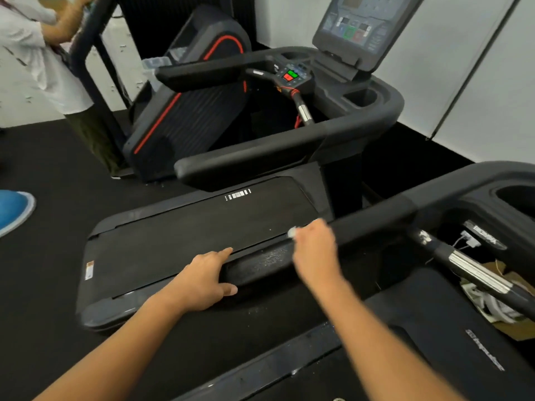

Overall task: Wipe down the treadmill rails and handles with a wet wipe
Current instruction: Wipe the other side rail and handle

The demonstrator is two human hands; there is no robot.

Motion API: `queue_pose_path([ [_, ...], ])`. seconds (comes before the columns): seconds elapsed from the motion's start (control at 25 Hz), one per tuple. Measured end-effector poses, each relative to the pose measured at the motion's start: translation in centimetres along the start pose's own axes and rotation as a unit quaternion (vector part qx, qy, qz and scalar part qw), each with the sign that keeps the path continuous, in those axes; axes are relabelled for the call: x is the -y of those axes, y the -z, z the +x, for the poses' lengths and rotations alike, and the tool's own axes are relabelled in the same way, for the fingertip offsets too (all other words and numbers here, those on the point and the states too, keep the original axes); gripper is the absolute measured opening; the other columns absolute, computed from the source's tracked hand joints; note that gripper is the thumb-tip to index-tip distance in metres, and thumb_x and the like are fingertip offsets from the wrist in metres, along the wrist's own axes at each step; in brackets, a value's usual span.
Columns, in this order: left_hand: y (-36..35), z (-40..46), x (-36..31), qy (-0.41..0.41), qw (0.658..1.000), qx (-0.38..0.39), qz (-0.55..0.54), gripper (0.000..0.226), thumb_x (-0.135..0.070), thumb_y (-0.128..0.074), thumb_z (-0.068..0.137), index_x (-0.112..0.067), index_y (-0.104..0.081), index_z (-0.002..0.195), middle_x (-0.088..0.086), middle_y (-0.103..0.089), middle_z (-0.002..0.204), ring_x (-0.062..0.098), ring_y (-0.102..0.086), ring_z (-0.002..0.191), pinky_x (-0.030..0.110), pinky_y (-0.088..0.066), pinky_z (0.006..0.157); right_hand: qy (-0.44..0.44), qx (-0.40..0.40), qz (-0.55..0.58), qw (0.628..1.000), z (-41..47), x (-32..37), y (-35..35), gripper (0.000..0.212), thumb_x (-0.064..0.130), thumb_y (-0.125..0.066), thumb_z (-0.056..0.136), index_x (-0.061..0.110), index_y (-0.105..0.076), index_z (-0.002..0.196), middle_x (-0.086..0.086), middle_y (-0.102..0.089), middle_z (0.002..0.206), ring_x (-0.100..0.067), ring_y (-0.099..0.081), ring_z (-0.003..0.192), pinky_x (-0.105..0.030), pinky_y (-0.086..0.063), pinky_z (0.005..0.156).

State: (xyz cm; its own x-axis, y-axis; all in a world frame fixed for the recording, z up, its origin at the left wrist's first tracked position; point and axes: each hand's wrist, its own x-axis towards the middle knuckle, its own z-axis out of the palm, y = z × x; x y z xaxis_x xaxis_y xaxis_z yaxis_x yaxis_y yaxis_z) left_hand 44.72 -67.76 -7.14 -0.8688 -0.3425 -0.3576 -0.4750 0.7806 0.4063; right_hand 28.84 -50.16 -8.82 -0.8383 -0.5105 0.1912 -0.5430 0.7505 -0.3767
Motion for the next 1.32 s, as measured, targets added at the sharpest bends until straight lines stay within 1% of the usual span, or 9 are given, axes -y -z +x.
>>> queue_pose_path([
  [0.16, -1.0, -2.1, 2.5, 0.017, 0.996, -0.044, -0.073, 0.098, -0.03, -0.079, 0.08, -0.022, -0.019, 0.157, 0.0, -0.048, 0.146, 0.018, -0.043, 0.135, 0.025, -0.033, 0.109, 0.134, 0.106, 0.121, 0.978, -8.7, 10.5, -3.8, 0.021, 0.004, -0.06, 0.086, 0.013, -0.071, 0.102, -0.006, -0.057, 0.101, -0.026, -0.052, 0.092, -0.036, -0.05, 0.078],
  [0.28, -1.5, -3.3, 3.6, 0.03, 0.991, -0.06, -0.117, 0.104, -0.025, -0.081, 0.079, -0.031, -0.014, 0.157, -0.004, -0.047, 0.146, 0.015, -0.044, 0.132, 0.024, -0.034, 0.106, 0.191, 0.059, 0.079, 0.977, -5.9, 6.8, -1.6, 0.024, 0.008, -0.055, 0.091, 0.018, -0.071, 0.106, -0.006, -0.061, 0.1, -0.027, -0.055, 0.095, -0.036, -0.047, 0.083],
  [0.4, -2.3, -4.2, 4.3, 0.037, 0.984, -0.077, -0.155, 0.103, -0.02, -0.079, 0.081, -0.04, -0.011, 0.156, -0.007, -0.044, 0.148, 0.002, -0.049, 0.115, 0.017, -0.037, 0.094, 0.038, 0.023, -0.057, 0.997, 0.8, -2.1, 2.5, 0.019, 0.011, -0.057, 0.093, 0.014, -0.074, 0.099, -0.016, -0.066, 0.092, -0.036, -0.063, 0.087, -0.04, -0.051, 0.078],
  [0.52, -3.1, -5.0, 5.0, 0.049, 0.972, -0.083, -0.214, 0.105, -0.008, -0.074, 0.083, -0.044, -0.007, 0.155, -0.009, -0.039, 0.153, 0.001, -0.051, 0.111, 0.008, -0.038, 0.089, -0.099, -0.041, -0.03, 0.994, 3.2, -4.6, 2.9, 0.023, 0.011, -0.058, 0.096, -0.001, -0.074, 0.106, -0.026, -0.062, 0.1, -0.042, -0.061, 0.091, -0.036, -0.049, 0.079],
  [0.68, -2.8, -5.5, 5.0, 0.065, 0.952, -0.09, -0.284, 0.108, 0.009, -0.061, 0.079, -0.04, -0.004, 0.156, -0.005, -0.048, 0.145, 0.012, -0.047, 0.133, 0.022, -0.04, 0.108, 0.131, 0.082, 0.024, 0.988, -3.0, 8.3, -3.5, 0.03, 0.013, -0.044, 0.087, 0.015, -0.073, 0.095, -0.017, -0.058, 0.095, -0.036, -0.057, 0.089, -0.031, -0.032, 0.069],
  [0.8, -1.8, -5.6, 5.0, 0.057, 0.961, -0.102, -0.249, 0.109, 0.005, -0.059, 0.076, -0.035, 0.002, 0.157, -0.003, -0.065, 0.116, 0.011, -0.064, 0.102, 0.033, -0.053, 0.092, 0.229, 0.164, 0.095, 0.955, -6.5, 14.7, -6.2, 0.023, 0.01, -0.046, 0.09, 0.015, -0.067, 0.097, -0.02, -0.053, 0.102, -0.037, -0.052, 0.095, -0.039, -0.036, 0.075],
  [1.0, -0.7, -5.1, 3.6, 0.033, 0.983, -0.08, -0.16, 0.096, -0.003, -0.066, 0.078, -0.025, -0.017, 0.157, 0.002, -0.045, 0.147, 0.019, -0.043, 0.135, 0.02, -0.031, 0.105, 0.279, 0.129, 0.07, 0.949, -4.9, 10.1, -4.4, 0.011, 0.006, -0.062, 0.09, 0.006, -0.072, 0.095, -0.011, -0.053, 0.095, -0.033, -0.054, 0.082, -0.045, -0.049, 0.072],
  [1.24, -1.3, -1.0, -1.0, -0.095, 0.993, -0.062, -0.033, 0.051, -0.036, -0.058, 0.097, -0.025, -0.047, 0.145, -0.001, -0.048, 0.143, 0.018, -0.049, 0.125, 0.027, -0.037, 0.106, 0.044, -0.027, 0.034, 0.998, -0.9, -4.4, 0.5, 0.016, 0.009, -0.057, 0.098, 0.003, -0.071, 0.102, -0.018, -0.058, 0.104, -0.039, -0.058, 0.088, -0.052, -0.051, 0.081],
  [1.32, -1.8, 1.0, -3.2, -0.114, 0.992, -0.044, 0.0, 0.054, -0.04, -0.054, 0.098, -0.025, -0.041, 0.148, -0.002, -0.045, 0.146, 0.019, -0.046, 0.13, 0.037, -0.04, 0.109, -0.067, -0.071, 0.106, 0.99, -0.8, -8.0, 1.7, 0.017, 0.007, -0.054, 0.1, 0.001, -0.068, 0.105, -0.015, -0.055, 0.109, -0.027, -0.059, 0.087, -0.022, -0.051, 0.081],
])
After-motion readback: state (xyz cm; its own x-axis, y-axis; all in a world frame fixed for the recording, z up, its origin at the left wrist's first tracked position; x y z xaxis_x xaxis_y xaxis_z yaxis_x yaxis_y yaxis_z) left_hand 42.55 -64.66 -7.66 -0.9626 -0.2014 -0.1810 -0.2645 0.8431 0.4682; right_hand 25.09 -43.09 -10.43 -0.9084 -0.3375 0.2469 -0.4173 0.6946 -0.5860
